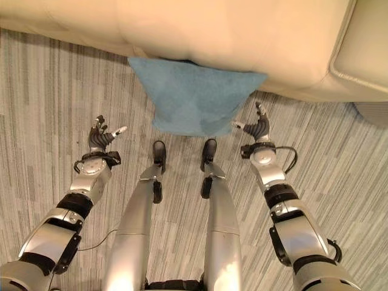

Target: Pick up all the scattered cushions and arrange them neatly on the sofa.

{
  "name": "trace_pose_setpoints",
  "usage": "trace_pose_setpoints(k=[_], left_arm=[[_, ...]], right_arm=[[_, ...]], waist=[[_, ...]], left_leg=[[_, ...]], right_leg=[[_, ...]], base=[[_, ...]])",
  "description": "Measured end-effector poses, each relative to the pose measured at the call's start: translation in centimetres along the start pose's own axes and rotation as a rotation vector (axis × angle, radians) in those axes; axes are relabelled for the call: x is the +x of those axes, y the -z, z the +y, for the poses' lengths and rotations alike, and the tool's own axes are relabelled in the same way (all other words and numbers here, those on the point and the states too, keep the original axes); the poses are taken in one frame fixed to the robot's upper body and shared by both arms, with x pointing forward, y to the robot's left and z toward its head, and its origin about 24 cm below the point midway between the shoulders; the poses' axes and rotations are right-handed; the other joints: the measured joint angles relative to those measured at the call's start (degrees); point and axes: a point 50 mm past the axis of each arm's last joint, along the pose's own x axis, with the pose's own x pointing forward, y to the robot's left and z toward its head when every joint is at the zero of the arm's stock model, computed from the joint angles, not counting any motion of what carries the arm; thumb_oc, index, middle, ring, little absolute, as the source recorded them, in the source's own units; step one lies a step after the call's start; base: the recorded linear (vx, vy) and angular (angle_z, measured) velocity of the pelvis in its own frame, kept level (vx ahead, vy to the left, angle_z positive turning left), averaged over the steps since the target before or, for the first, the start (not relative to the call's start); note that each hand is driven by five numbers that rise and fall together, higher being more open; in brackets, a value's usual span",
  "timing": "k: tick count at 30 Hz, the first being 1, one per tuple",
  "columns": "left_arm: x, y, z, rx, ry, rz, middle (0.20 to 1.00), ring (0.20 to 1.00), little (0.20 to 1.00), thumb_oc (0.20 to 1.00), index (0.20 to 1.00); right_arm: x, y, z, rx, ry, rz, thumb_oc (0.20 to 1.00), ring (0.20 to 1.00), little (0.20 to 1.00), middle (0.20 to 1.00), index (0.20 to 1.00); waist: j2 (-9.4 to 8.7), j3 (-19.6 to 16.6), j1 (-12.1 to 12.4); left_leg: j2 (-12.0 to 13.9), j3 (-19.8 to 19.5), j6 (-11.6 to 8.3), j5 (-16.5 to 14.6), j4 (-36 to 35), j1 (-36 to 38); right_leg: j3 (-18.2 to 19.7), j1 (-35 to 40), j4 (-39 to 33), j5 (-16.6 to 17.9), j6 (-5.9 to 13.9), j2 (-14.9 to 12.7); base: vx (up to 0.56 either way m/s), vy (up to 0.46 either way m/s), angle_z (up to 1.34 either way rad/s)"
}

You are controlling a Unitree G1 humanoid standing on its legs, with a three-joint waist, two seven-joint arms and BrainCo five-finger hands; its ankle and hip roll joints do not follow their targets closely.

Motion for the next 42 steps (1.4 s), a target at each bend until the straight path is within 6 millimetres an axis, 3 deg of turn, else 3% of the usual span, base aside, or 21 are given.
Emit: trace_pose_setpoints(k=[4, 13, 20, 26, 31, 37, 42], left_arm=[[1.7, -4.6, -1.0, 0.027, 0.005, -0.112, 1.000, 1.000, 1.000, 1.000, 1.000], [2.9, -10.4, -2.4, 0.064, 0.027, -0.247, 1.000, 1.000, 1.000, 1.000, 1.000], [3.7, -12.4, -1.8, 0.110, -0.016, -0.270, 1.000, 1.000, 1.000, 1.000, 1.000], [3.9, -12.2, -1.4, 0.161, -0.028, -0.247, 1.000, 1.000, 1.000, 1.000, 1.000], [3.8, -14.2, -3.0, 0.208, 0.011, -0.300, 1.000, 1.000, 1.000, 1.000, 1.000], [2.7, -16.8, -7.5, 0.226, 0.105, -0.393, 1.000, 1.000, 1.000, 1.000, 1.000], [2.7, -17.3, -8.0, 0.241, 0.073, -0.378, 1.000, 1.000, 1.000, 1.000, 1.000]], right_arm=[[1.8, -3.9, -1.1, 0.005, 0.047, -0.099, 1.000, 1.000, 1.000, 1.000, 1.000], [3.2, -6.4, -2.3, -0.055, 0.086, -0.137, 1.000, 1.000, 1.000, 1.000, 1.000], [4.1, -8.9, -2.8, -0.066, 0.101, -0.179, 1.000, 1.000, 1.000, 1.000, 1.000], [4.4, -10.3, -4.0, -0.073, 0.122, -0.209, 1.000, 1.000, 1.000, 1.000, 1.000], [4.7, -12.6, -3.6, -0.119, 0.103, -0.266, 1.000, 1.000, 1.000, 1.000, 1.000], [4.7, -14.6, -2.0, -0.135, 0.069, -0.301, 1.000, 1.000, 1.000, 1.000, 1.000], [4.5, -15.3, -0.5, -0.136, 0.050, -0.316, 1.000, 1.000, 1.000, 1.000, 1.000]], waist=[[-0.03, 0.0, -1.0], [-0.06, -0.2, -2.0], [-0.06, -0.2, -1.8], [-0.04, -0.2, -1.0], [0.02, -0.2, -0.7], [0.03, -0.2, -0.6], [0.03, -0.2, -0.6]], left_leg=[[0.5, 0.5, 0.03, -1.1, 5.4, -7.6], [1.3, 1.7, 0.20, -2.4, 11.0, -17.3], [1.8, 2.5, 0.23, -2.9, 14.4, -22.4], [2.0, 2.8, 0.25, -3.1, 15.5, -23.9], [2.1, 2.8, 0.16, -3.3, 16.1, -25.6], [2.1, 2.8, 0.38, -3.3, 16.2, -25.6], [2.5, 2.8, 0.35, -3.3, 16.2, -25.6]], right_leg=[[1.2, -7.6, 4.4, -0.4, -0.39, 0.3], [2.8, -17.8, 9.2, -1.0, -0.23, 0.8], [3.4, -23.3, 12.3, -1.0, -0.95, 0.8], [3.8, -25.0, 13.2, -1.0, -1.00, 1.0], [3.8, -26.5, 13.6, -1.1, -1.23, 1.0], [3.8, -26.5, 13.5, -0.8, -1.12, 1.1], [3.9, -26.5, 13.1, -0.6, -1.21, 1.7]], base=[[0.02, -0.011, -0.06], [0.00, -0.009, -0.05], [0.01, -0.011, 0.00], [0.00, -0.006, 0.00], [0.00, -0.007, 0.00], [0.00, 0.000, 0.00], [0.00, 0.003, -0.02]])
